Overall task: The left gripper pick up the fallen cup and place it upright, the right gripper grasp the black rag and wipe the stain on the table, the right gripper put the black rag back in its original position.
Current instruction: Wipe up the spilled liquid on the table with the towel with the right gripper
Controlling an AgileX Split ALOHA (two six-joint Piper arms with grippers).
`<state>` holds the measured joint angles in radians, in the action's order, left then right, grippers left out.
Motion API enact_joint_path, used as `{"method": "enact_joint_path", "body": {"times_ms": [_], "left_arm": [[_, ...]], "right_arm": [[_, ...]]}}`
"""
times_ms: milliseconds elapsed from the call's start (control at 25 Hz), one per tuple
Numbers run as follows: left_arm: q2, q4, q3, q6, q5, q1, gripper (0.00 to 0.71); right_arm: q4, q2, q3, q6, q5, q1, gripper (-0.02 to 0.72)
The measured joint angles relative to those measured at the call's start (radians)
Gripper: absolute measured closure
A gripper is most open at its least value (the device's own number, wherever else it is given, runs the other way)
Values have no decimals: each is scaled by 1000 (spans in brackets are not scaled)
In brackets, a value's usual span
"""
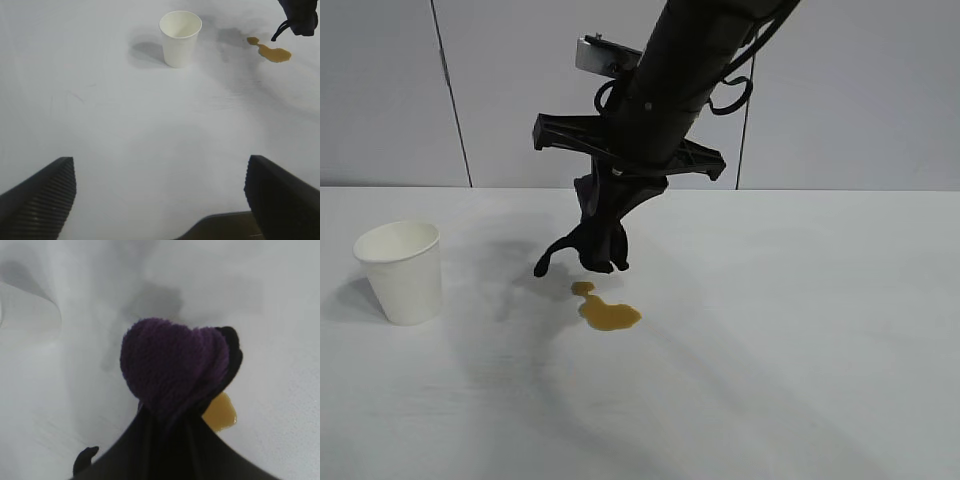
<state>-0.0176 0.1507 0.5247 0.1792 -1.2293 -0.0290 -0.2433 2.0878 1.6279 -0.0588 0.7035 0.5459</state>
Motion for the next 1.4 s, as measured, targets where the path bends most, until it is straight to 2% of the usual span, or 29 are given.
{"method": "enact_joint_path", "body": {"times_ms": [240,640,960,1400], "left_arm": [[0,0,0,0,0,0,50],[0,0,0,0,0,0,50],[0,0,0,0,0,0,50],[0,0,0,0,0,0,50]], "right_arm": [[-31,84,0,0,-7,20,630],[-33,127,0,0,-43,37,630],[-32,174,1,-1,-35,37,630],[86,163,13,-20,77,37,630]]}}
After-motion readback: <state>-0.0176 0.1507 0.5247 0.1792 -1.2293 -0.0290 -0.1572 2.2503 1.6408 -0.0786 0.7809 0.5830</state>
